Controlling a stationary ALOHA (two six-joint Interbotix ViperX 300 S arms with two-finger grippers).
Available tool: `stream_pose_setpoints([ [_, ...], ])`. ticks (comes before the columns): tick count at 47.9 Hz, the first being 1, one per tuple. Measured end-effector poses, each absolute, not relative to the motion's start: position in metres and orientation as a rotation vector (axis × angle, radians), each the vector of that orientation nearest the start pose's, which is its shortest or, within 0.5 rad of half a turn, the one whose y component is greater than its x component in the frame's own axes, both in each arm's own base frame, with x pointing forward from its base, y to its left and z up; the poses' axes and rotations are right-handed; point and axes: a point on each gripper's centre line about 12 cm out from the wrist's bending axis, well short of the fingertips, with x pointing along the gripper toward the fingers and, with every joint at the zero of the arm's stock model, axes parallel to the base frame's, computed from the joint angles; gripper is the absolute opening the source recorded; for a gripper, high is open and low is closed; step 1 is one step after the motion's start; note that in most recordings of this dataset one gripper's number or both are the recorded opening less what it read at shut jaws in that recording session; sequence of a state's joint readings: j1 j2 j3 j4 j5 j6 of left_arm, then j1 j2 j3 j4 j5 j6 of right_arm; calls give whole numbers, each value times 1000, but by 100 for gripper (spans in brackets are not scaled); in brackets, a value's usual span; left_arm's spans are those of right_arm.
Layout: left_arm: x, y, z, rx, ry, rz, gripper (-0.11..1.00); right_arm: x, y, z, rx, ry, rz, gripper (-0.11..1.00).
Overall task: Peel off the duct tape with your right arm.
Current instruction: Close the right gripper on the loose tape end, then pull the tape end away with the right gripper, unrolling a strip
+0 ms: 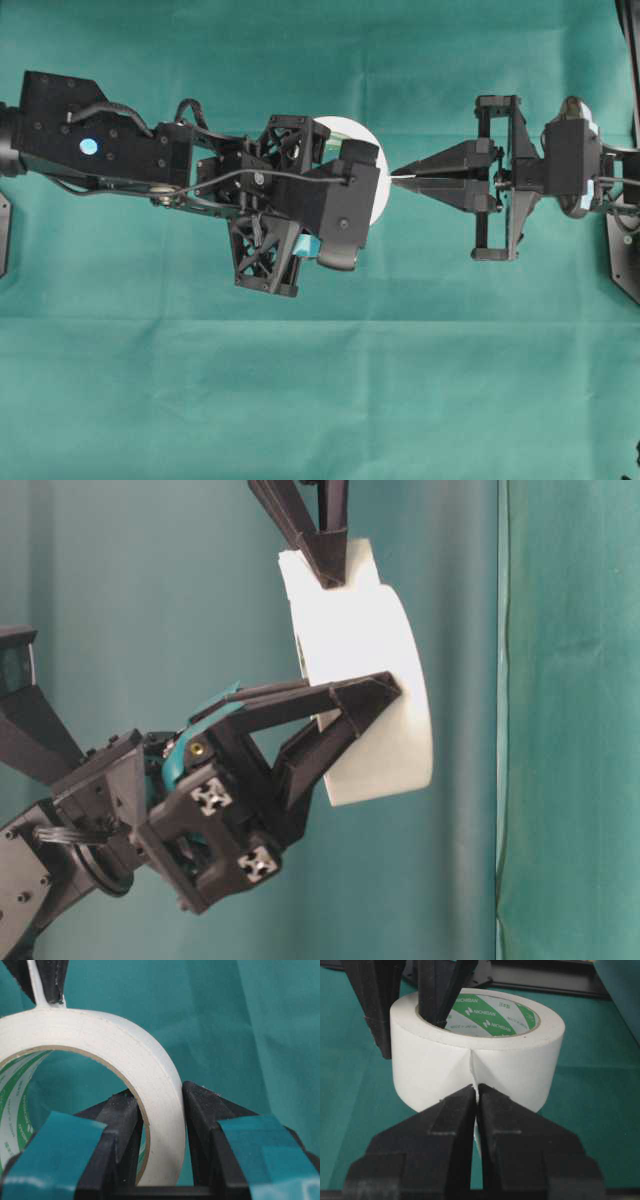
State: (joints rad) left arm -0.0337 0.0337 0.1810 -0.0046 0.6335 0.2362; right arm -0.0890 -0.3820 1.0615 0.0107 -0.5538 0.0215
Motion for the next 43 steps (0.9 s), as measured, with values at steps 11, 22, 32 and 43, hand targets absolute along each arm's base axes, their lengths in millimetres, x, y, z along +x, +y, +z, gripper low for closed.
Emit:
stream_pose_setpoints([
  [11, 441, -23, 272, 278, 836, -166, 22, 290, -31, 222, 34, 121, -110, -9],
  [22, 438, -49, 271, 321, 836, -231, 22, 288, -38, 222, 36, 110, -137, -9],
  [32, 437, -55, 272, 327, 834, -244, 22, 287, -39, 219, 36, 118, -139, -9],
  [43, 432, -79, 275, 391, 815, -315, 22, 283, -48, 217, 37, 117, -172, -9],
])
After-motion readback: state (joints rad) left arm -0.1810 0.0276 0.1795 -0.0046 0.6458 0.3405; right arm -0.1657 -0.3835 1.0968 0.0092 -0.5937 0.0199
